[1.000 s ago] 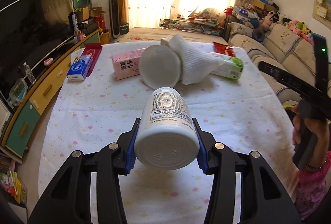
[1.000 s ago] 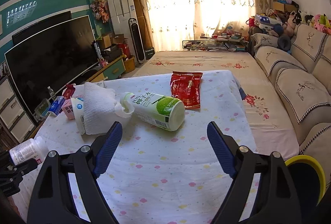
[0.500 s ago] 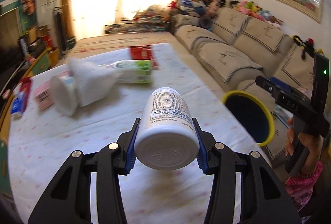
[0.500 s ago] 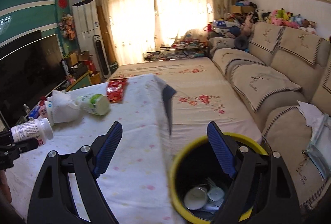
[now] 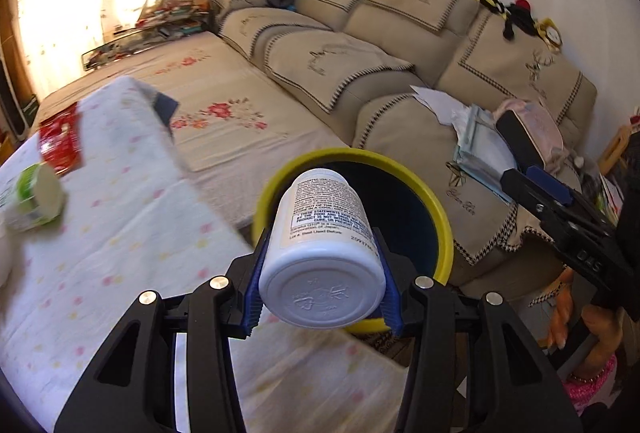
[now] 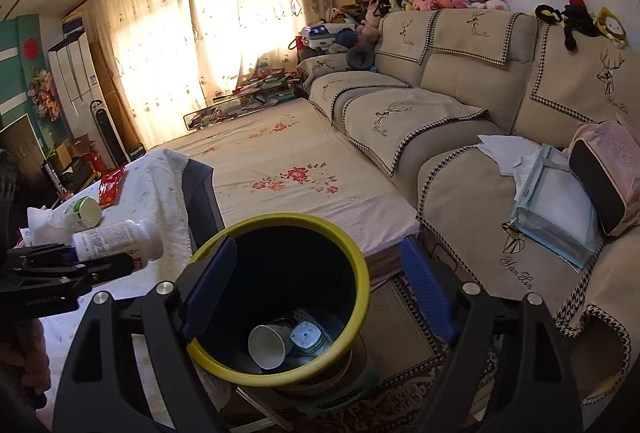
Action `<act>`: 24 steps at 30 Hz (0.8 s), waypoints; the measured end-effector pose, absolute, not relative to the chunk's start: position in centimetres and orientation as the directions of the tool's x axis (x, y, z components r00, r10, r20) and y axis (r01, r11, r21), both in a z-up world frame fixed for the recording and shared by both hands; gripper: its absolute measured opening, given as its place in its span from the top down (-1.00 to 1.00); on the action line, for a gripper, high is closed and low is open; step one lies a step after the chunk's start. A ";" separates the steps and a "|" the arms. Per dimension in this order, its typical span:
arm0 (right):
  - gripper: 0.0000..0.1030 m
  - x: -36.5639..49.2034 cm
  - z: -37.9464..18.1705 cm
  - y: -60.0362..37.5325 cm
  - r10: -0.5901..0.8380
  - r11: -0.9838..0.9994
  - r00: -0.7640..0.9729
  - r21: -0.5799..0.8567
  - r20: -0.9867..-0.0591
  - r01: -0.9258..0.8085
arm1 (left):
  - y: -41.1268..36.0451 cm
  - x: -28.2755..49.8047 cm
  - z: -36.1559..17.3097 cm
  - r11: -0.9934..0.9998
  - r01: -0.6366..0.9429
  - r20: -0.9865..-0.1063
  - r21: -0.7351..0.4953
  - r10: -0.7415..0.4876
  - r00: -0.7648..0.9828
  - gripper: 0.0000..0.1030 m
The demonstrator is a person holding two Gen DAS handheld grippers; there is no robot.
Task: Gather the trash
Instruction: 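Carry the pill bottle over the bin and open the left tool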
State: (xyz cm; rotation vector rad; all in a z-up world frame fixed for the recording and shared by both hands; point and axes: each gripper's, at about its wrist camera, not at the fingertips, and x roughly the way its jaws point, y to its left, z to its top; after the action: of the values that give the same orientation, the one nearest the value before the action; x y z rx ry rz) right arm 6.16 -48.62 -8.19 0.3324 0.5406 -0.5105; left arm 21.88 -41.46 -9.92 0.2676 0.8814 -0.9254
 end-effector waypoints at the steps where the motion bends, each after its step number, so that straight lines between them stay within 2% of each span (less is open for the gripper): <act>1: -0.54 5.8 -8.2 -48.9 -0.377 0.820 0.736 0.169 -0.562 0.548 | -42.7 22.0 -10.4 0.589 0.793 -0.765 -0.156 -0.580 0.280 0.09; 3: -0.54 5.3 -8.2 -49.2 -0.386 0.812 0.733 0.170 -0.561 0.558 | -44.7 22.1 -11.3 0.582 0.797 -0.777 -0.160 -0.572 0.262 0.09; 5: -0.55 5.0 -8.2 -49.4 -0.393 0.805 0.729 0.173 -0.561 0.567 | -46.3 22.8 -12.2 0.585 0.796 -0.788 -0.155 -0.559 0.257 0.00; 7: -0.55 4.6 -8.3 -49.9 -0.396 0.799 0.725 0.177 -0.563 0.574 | -46.9 23.2 -12.4 0.599 0.787 -0.788 -0.148 -0.552 0.272 -0.34; 10: -0.55 4.7 -8.6 -50.4 -0.395 0.794 0.719 0.181 -0.572 0.580 | -46.2 23.4 -11.7 0.605 0.781 -0.765 -0.157 -0.574 0.292 -0.35; 12: -0.55 5.0 -8.9 -50.5 -0.381 0.795 0.720 0.192 -0.580 0.575 | -44.6 23.6 -11.1 0.615 0.775 -0.749 -0.147 -0.581 0.319 -0.39; 16: -0.55 6.5 -9.2 -49.6 -0.342 0.814 0.731 0.202 -0.590 0.544 | -39.5 24.1 -9.2 0.659 0.738 -0.698 -0.144 -0.596 0.396 -0.63; 24: -0.55 11.4 -8.7 -45.3 -0.216 0.884 0.769 0.213 -0.602 0.415 | -24.3 26.2 -7.4 0.805 0.559 -0.597 -0.201 -0.553 0.582 -0.78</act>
State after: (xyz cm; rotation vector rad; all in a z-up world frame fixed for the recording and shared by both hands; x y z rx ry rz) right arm 11.39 -45.34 -8.72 0.3473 0.6037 -0.3501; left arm 26.21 -24.28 -7.39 0.0094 0.6933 -0.6488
